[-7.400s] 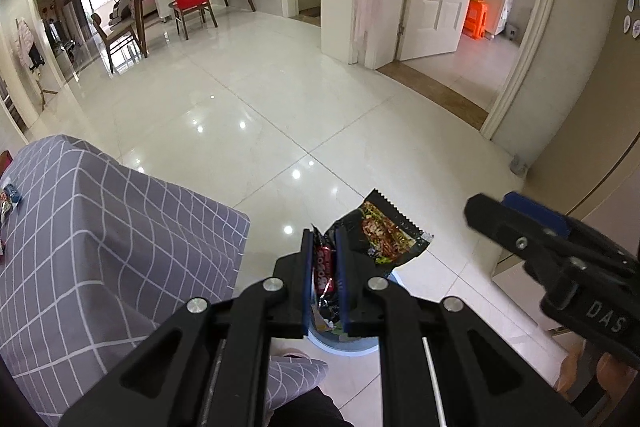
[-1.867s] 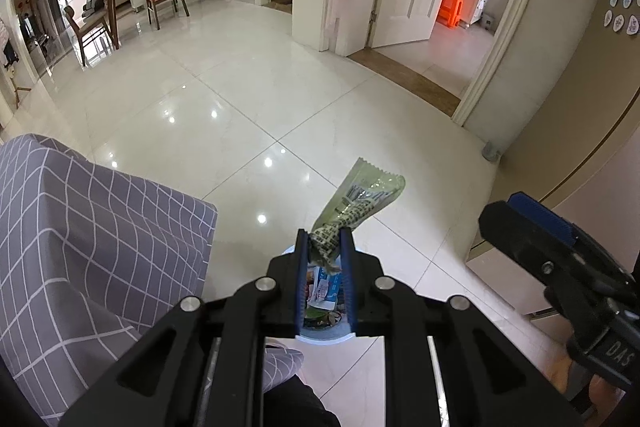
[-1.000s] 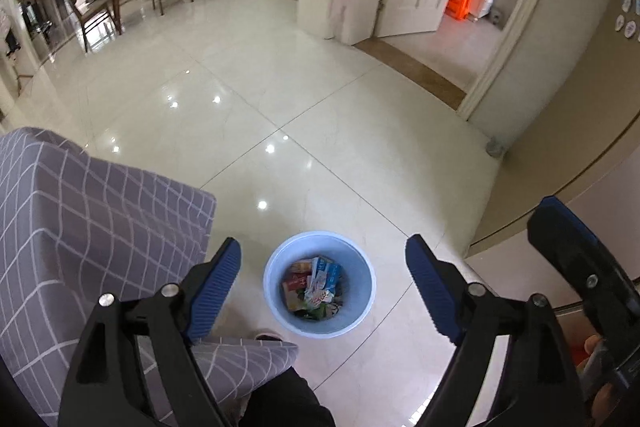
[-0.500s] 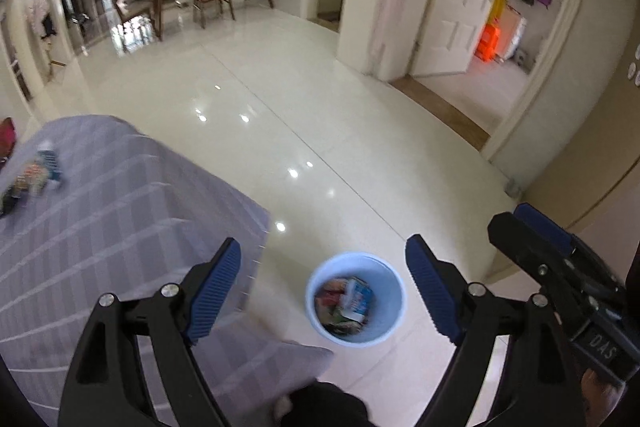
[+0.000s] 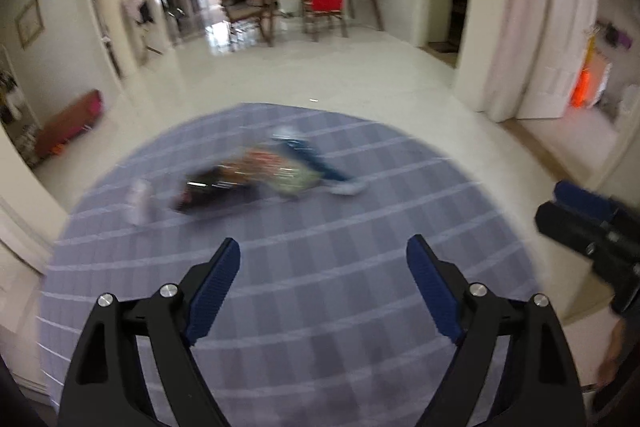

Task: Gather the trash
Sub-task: 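Move both open grippers back over the table, then grasp the black snack wrapper with the left gripper while the right gripper grasps the blue tube, then carry the black wrapper and blue tube over the blue bucket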

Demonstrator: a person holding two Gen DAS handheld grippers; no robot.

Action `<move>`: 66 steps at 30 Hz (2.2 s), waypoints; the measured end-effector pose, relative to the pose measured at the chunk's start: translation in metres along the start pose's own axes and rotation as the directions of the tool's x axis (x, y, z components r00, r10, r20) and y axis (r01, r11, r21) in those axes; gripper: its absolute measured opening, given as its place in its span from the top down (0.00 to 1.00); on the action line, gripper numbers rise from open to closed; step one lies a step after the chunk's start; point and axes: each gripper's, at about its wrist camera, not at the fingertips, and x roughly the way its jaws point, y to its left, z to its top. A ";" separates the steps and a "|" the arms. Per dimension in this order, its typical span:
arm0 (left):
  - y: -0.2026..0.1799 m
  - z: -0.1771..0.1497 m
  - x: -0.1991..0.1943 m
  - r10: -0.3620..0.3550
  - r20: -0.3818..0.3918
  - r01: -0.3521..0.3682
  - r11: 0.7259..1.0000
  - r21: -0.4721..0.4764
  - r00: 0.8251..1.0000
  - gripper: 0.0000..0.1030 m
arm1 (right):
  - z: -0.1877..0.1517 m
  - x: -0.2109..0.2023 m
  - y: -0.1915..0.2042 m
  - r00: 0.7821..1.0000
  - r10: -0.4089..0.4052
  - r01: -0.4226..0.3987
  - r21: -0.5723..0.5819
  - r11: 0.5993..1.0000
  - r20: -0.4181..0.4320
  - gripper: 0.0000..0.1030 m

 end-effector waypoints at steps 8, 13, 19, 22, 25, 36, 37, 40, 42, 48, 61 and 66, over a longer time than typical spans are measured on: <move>0.070 0.014 0.041 0.097 -0.034 -0.095 0.993 0.065 0.995 0.19 | 0.023 0.087 0.039 0.995 0.002 -0.009 -0.080 0.997 -0.097 0.32; 0.073 0.027 0.067 0.117 -0.032 -0.110 0.979 0.170 0.993 0.19 | 0.038 0.124 0.051 0.993 -0.004 -0.009 -0.106 0.994 -0.120 0.32; 0.078 0.034 0.087 0.086 -0.042 -0.077 0.980 0.186 0.995 0.22 | 0.047 0.156 0.055 0.987 -0.026 0.006 -0.128 0.992 -0.158 0.47; 0.085 0.037 0.090 0.007 -0.066 0.002 0.992 0.126 0.998 0.53 | 0.048 0.166 0.058 0.984 -0.036 0.011 -0.144 0.990 -0.174 0.68; 0.086 0.036 0.088 -0.009 -0.072 0.018 0.993 0.115 0.997 0.66 | 0.048 0.168 0.057 0.981 -0.020 -0.006 -0.135 0.991 -0.191 0.87; 0.087 0.015 0.028 0.010 0.010 -0.010 0.999 -0.041 1.000 0.77 | 0.032 0.126 0.051 0.987 0.017 -0.031 -0.082 0.996 -0.163 0.87; 0.085 0.012 0.018 -0.009 0.021 0.010 0.998 -0.056 1.000 0.77 | 0.030 0.119 0.050 0.987 0.026 -0.038 -0.074 0.997 -0.158 0.87; 0.067 0.007 -0.004 -0.042 0.042 0.044 0.997 -0.059 0.998 0.77 | 0.024 0.091 0.046 0.990 0.051 -0.058 -0.051 0.997 -0.129 0.87; 0.052 0.005 -0.016 -0.050 0.054 0.053 0.997 -0.055 0.997 0.77 | 0.018 0.071 0.042 0.992 0.071 -0.075 -0.032 0.997 -0.105 0.87; -0.009 0.002 -0.059 -0.106 0.123 0.110 0.993 -0.033 0.987 0.77 | -0.003 -0.007 0.008 0.996 0.094 -0.095 0.059 0.994 0.007 0.87; -0.206 -0.022 -0.072 -0.325 0.070 0.311 0.937 0.159 0.943 0.77 | -0.095 -0.155 -0.131 0.982 -0.092 0.038 0.304 0.952 0.164 0.87; -0.263 -0.040 -0.053 -0.363 0.006 0.355 0.915 0.190 0.932 0.77 | -0.128 -0.174 -0.166 0.975 -0.168 0.106 0.362 0.926 0.145 0.87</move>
